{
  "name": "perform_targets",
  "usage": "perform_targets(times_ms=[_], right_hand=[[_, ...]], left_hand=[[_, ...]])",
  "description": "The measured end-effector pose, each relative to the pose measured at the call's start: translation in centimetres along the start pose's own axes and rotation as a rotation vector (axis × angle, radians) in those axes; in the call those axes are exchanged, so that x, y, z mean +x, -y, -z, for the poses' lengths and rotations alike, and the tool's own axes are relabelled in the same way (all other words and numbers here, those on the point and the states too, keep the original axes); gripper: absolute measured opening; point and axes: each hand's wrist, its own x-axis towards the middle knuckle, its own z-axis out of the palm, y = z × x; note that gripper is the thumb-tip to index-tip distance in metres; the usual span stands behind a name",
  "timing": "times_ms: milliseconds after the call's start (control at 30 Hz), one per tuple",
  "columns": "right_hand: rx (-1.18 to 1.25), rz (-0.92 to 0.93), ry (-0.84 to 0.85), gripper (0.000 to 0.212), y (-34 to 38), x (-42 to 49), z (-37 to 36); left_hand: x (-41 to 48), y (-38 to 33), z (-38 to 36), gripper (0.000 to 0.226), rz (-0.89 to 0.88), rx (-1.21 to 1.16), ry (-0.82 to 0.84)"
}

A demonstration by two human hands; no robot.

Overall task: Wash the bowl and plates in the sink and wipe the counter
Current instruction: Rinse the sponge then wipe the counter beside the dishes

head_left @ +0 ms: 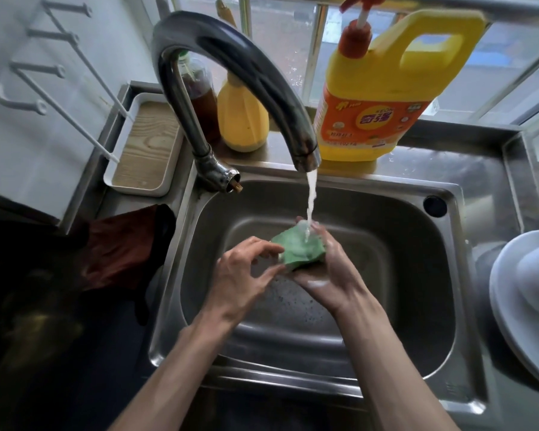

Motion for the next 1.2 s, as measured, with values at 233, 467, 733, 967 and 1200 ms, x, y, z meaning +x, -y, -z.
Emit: perform_targets(times_ms=[233,467,733,967,1200], right_hand=[[-0.007,0.119,-0.033,0.024,-1.1,1.1,0.8],[0.022,0.05,-0.086,0.042,-0.9,2.0,-0.3],[-0.098,0.125,-0.231,0.007,-1.2,3.4,-0.5],[-0.193,0.124,-0.345,0.027,-1.8,4.2,-0.9],[-0.188,0.226,-0.413,0.015,-1.9,3.9,-1.1]], left_hand=[[0.0,0.3,0.2,0.028,0.058,0.014,-0.078],[-0.8,0.8,0.2,0.031,0.086,0.023,-0.083],[-0.4,1.1,0.3,0.036,0.104,0.0,-0.103],[-0.2,1.0,-0.1,0.035,0.109,-0.013,-0.083],[0.1,1.0,-0.1,0.034,0.11,-0.019,-0.083]])
